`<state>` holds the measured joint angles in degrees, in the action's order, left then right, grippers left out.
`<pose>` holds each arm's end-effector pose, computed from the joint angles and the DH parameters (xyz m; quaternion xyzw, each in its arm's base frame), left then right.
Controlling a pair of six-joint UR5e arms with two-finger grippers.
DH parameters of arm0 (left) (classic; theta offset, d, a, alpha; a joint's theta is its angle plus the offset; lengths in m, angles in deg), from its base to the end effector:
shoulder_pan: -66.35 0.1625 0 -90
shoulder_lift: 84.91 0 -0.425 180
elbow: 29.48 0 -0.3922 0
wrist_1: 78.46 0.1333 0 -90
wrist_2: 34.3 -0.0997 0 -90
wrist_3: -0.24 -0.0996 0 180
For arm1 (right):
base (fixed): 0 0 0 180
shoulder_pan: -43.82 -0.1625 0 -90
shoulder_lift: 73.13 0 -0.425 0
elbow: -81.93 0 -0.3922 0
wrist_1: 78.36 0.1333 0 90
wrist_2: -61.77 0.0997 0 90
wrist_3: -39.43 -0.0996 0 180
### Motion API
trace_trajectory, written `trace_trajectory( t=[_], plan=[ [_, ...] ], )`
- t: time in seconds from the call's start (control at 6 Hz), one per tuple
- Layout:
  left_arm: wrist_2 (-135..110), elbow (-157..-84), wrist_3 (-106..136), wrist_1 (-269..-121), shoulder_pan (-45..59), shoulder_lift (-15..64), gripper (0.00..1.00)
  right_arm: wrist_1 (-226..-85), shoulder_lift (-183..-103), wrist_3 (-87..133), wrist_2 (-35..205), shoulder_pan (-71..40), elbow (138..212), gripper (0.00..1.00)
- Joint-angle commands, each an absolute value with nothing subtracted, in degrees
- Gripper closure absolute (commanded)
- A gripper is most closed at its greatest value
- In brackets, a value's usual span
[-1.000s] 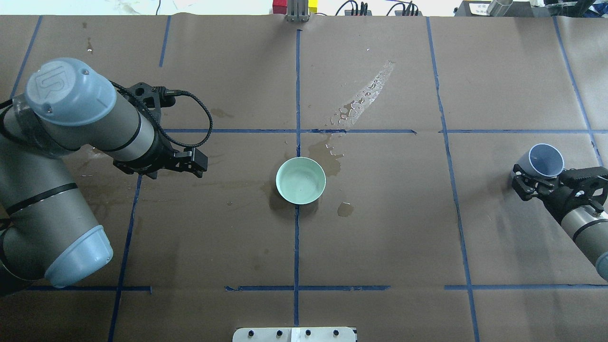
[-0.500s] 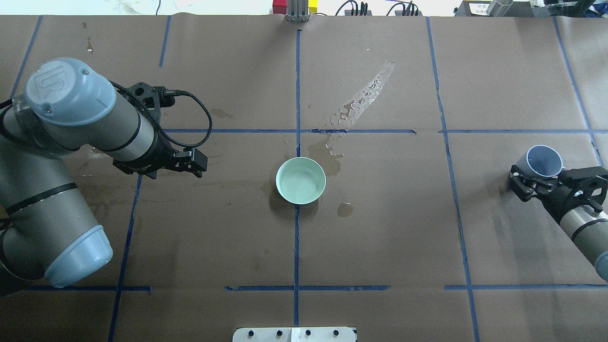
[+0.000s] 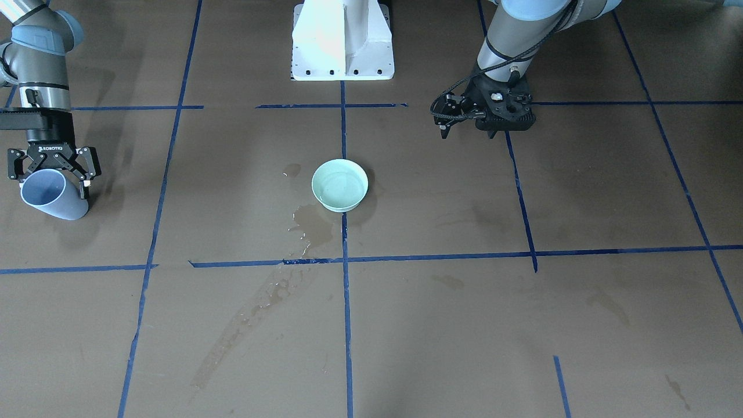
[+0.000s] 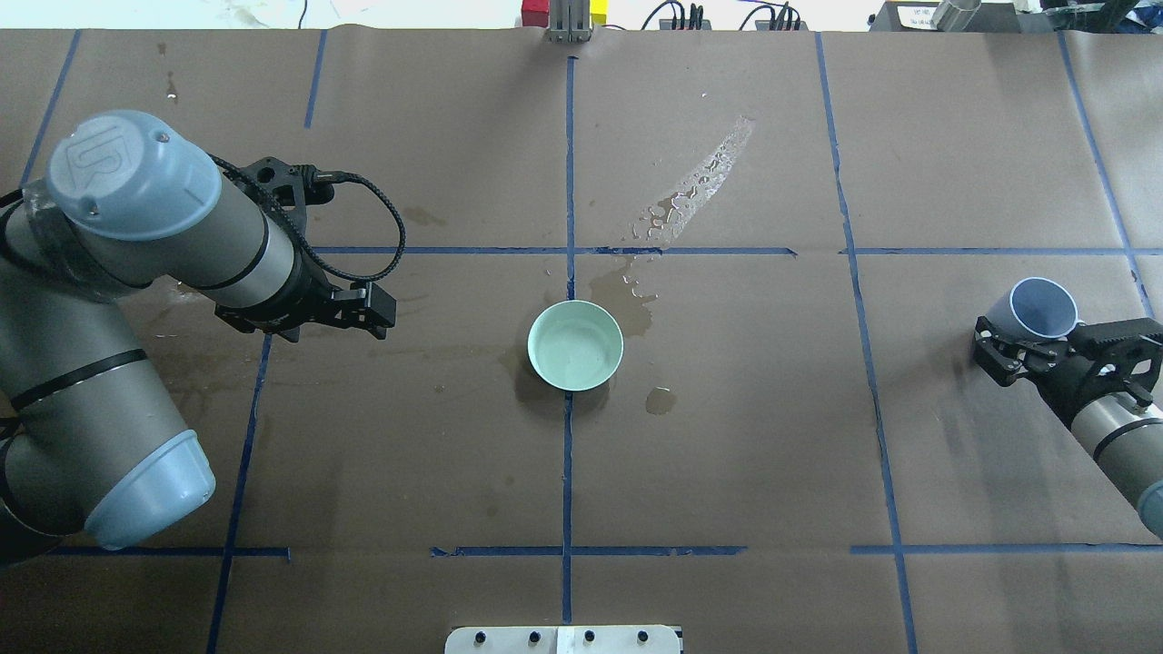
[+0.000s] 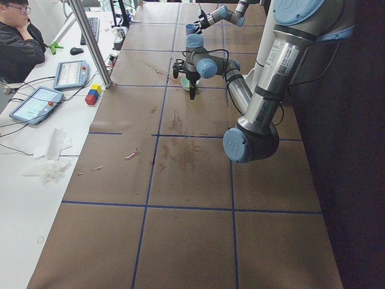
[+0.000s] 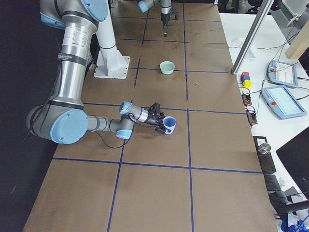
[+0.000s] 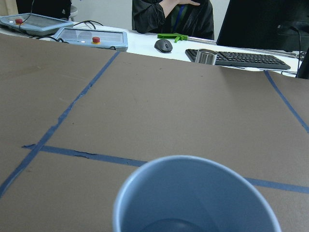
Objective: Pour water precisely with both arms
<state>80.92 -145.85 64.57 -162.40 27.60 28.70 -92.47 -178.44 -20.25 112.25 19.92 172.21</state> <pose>0.3773 -0.4193 0.2473 0.0232 0.4167 -0.0220 0.9085 -0.2698 -0.3347 0.6245 0.4767 -0.2915 0.1255 0.8198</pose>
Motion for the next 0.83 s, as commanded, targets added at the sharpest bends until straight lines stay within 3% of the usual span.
trace_trajectory(
  t=[0.0, 0.67],
  plan=[
    [80.92, -145.85, 64.57, -162.4, 27.59, 28.64, 0.0, -92.24, -178.85, -20.78, 111.17, 19.83, 172.63, 0.0],
    [80.92, -145.94, 64.57, -162.4, 27.59, 28.82, 0.0, -87.41, -182.37, -21.65, 109.93, 20.53, 172.9, 0.0]
  ],
)
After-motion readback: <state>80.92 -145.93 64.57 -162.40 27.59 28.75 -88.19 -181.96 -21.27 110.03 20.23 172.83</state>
